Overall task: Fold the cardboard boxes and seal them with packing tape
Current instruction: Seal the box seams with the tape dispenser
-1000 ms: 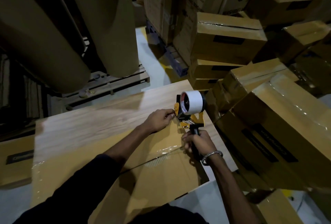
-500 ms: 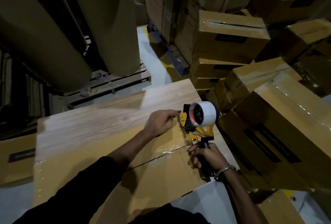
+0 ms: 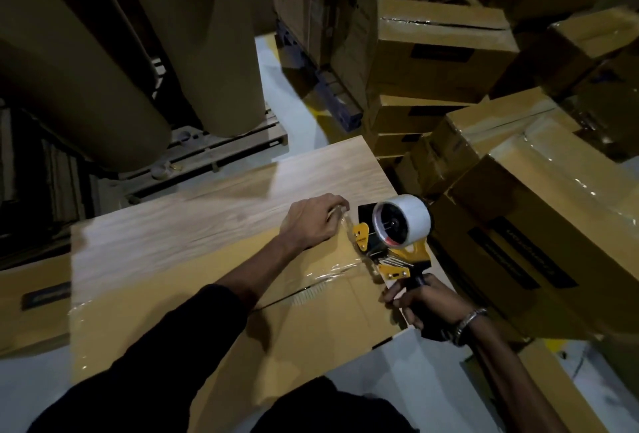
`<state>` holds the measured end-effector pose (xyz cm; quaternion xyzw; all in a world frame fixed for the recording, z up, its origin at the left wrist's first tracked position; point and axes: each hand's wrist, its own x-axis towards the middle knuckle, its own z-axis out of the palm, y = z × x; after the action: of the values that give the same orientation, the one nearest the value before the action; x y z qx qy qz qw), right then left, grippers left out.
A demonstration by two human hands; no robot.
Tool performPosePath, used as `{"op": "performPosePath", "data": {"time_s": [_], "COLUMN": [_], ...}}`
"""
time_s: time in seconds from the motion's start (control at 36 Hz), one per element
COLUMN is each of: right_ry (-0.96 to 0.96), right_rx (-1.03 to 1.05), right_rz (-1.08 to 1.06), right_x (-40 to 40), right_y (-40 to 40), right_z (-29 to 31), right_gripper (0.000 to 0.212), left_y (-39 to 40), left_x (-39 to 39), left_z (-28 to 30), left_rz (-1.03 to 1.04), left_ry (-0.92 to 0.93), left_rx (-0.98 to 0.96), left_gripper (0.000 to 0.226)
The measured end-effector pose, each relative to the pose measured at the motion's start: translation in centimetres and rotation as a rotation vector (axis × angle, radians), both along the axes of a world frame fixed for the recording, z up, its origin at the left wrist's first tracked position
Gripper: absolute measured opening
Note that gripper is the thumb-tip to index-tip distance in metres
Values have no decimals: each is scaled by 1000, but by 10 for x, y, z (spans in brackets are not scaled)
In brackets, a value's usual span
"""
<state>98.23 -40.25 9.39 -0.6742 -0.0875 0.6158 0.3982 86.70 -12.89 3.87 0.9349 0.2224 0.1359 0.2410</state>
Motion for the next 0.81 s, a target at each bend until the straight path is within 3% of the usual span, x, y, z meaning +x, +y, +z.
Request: {"op": "performPosePath", "data": {"time_s": [0.22,0.5,0.69,0.81], "right_ry": [-1,-104,-92,-102], "right_rx": [19,-73,-78,-77], "right_rz": [-81,14,-51,-78], "right_x": [-14,-20,-27,-30], "right_y": [-1,-30,-38,-41], "right_z": [-2,16,12,8], "right_gripper": [19,17,17,19], "left_y": [-9,-8,-20,-50], "left_x": [-6,2,-5,-10], "left_z": [-14,-6,-7,-14], "left_rz": [-373,-409,-409,-452], "left_ry": [-1,48,30,2], "left_rx": [260,247,318,251], "left_gripper": [34,37,36,33]}}
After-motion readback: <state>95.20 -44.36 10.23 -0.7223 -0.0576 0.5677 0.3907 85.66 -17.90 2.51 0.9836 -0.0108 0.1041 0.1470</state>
